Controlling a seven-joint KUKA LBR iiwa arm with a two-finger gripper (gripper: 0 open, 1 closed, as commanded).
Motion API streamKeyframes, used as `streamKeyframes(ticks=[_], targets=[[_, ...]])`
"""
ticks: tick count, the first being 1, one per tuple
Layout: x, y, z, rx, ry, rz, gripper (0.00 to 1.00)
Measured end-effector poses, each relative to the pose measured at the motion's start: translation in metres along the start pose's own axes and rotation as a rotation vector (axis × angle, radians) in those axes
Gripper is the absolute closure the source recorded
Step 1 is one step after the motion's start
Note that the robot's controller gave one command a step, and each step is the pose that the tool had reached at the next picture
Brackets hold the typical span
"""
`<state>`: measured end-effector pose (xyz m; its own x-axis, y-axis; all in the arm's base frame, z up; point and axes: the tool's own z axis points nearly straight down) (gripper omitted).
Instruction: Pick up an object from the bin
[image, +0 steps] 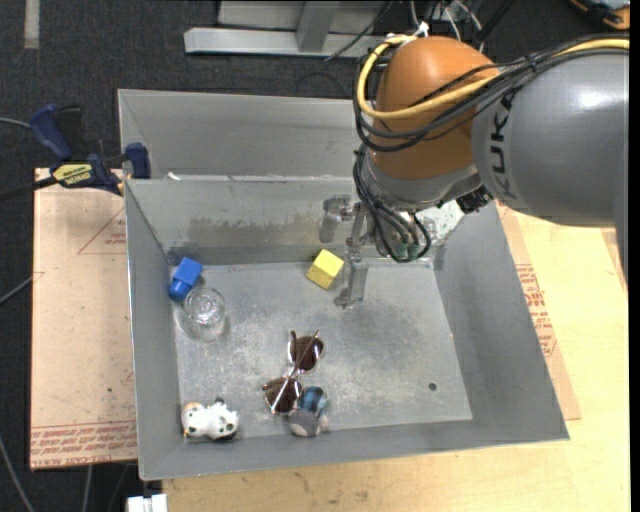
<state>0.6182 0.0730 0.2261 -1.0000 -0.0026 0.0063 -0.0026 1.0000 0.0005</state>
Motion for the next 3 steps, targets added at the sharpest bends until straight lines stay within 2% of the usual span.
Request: streamKeyframes(ticks=[1,2,3], targets=[[-0.001,0.000,-0.005,-0.001,-0.008,0.002,0.00],[0.018,0.009,0.041,0.000,-0.010,-0.138,0.00],[0.057,0.019,0.077,0.000,-0.008,-0.354,0.00]])
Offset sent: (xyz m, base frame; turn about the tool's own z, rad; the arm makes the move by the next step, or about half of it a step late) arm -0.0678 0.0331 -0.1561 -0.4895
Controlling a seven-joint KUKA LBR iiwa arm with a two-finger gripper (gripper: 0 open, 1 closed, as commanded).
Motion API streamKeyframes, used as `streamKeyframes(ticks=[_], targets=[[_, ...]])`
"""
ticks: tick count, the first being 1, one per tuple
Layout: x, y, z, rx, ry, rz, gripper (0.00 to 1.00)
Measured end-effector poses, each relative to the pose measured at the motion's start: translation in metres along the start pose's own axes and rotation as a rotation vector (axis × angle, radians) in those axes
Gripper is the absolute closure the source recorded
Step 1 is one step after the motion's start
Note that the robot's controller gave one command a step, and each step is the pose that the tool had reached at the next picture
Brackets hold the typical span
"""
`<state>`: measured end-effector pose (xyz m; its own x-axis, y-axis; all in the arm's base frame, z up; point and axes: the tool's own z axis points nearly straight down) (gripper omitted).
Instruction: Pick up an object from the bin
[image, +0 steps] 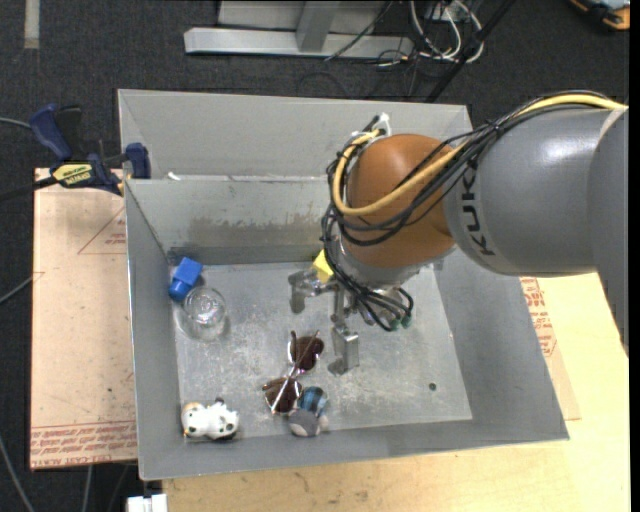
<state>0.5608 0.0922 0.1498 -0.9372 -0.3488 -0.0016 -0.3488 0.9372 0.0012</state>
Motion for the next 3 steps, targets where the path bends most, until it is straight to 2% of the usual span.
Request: streamKeyframes(ticks=[1,2,3], targets=[[0.006,0.016,0.010,0.001,0.000,-0.171,0.00],[0.016,0.026,0.081,-0.001,0.001,-0.409,0.00],[0.018,0.022,0.079,-0.001,-0.001,-0.508,1.00]])
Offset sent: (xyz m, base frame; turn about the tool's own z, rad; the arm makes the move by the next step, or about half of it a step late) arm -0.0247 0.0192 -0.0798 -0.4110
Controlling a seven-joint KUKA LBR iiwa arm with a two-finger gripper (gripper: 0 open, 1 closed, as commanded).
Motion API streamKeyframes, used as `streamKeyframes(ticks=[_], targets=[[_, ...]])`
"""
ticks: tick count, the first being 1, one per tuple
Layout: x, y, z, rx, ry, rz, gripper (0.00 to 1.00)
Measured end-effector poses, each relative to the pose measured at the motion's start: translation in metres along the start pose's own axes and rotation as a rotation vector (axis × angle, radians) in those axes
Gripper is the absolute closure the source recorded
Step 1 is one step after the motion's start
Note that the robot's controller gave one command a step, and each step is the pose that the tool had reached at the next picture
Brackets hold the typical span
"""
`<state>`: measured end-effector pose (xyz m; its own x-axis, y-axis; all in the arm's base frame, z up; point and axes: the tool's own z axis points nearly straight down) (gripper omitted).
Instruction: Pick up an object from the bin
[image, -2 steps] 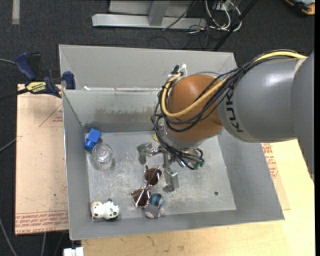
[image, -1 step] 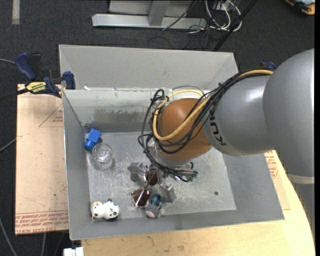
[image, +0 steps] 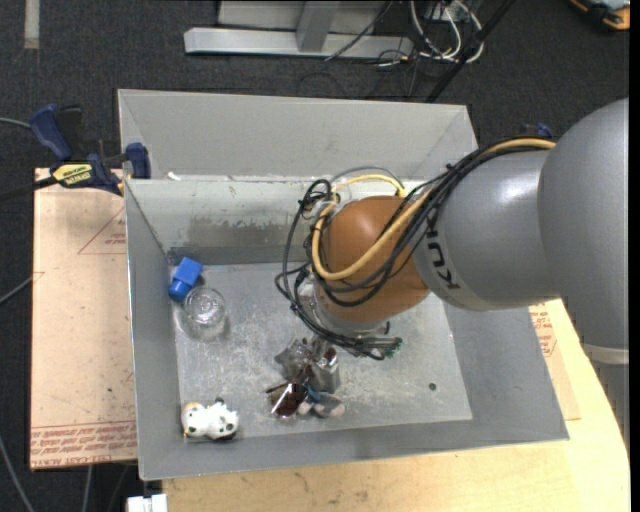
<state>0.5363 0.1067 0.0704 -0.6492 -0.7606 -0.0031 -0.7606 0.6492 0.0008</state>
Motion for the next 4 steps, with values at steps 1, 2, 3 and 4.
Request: streamKeyframes(ticks=[1,2,3,4], targets=[[0.000,0.000,0.000,0.000,0.000,0.000,1.00],[0.001,0.001,-0.004,-0.002,0.003,0.000,1.00],[0.001,0.001,-0.019,-0.003,0.005,0.000,1.00],[0.000,0.000,-0.032,0.001,0.000,0.001,1.00]])
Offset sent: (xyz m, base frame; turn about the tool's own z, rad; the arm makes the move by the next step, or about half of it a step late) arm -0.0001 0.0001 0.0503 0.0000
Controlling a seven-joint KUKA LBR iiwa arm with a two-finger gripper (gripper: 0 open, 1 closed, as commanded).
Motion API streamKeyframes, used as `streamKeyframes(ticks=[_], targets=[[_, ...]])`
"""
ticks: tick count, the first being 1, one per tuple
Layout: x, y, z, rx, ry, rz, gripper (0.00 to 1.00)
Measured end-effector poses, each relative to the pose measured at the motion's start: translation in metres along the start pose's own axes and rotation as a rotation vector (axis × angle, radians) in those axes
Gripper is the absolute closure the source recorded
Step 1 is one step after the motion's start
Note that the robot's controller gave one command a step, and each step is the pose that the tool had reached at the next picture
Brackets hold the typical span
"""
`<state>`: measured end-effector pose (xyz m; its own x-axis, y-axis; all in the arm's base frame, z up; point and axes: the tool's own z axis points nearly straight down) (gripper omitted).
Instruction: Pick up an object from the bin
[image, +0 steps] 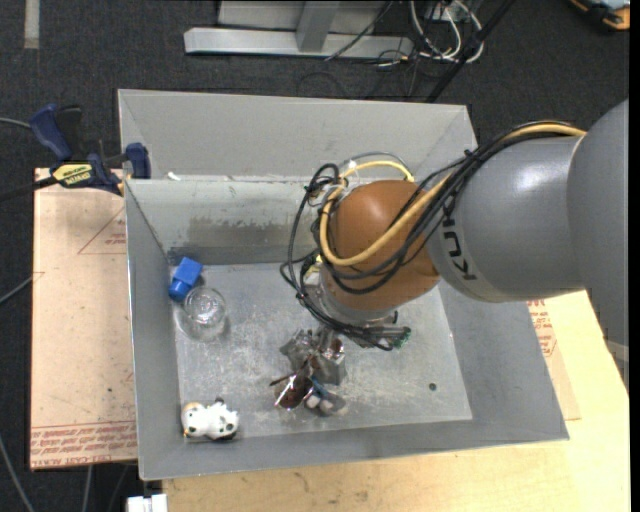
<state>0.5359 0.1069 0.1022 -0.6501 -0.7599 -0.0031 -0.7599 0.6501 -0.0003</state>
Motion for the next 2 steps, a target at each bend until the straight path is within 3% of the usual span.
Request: streamKeyframes(ticks=[2], targets=[[-0.0002,0.0004,-0.0158,0.000,0.000,0.001,1.00]])
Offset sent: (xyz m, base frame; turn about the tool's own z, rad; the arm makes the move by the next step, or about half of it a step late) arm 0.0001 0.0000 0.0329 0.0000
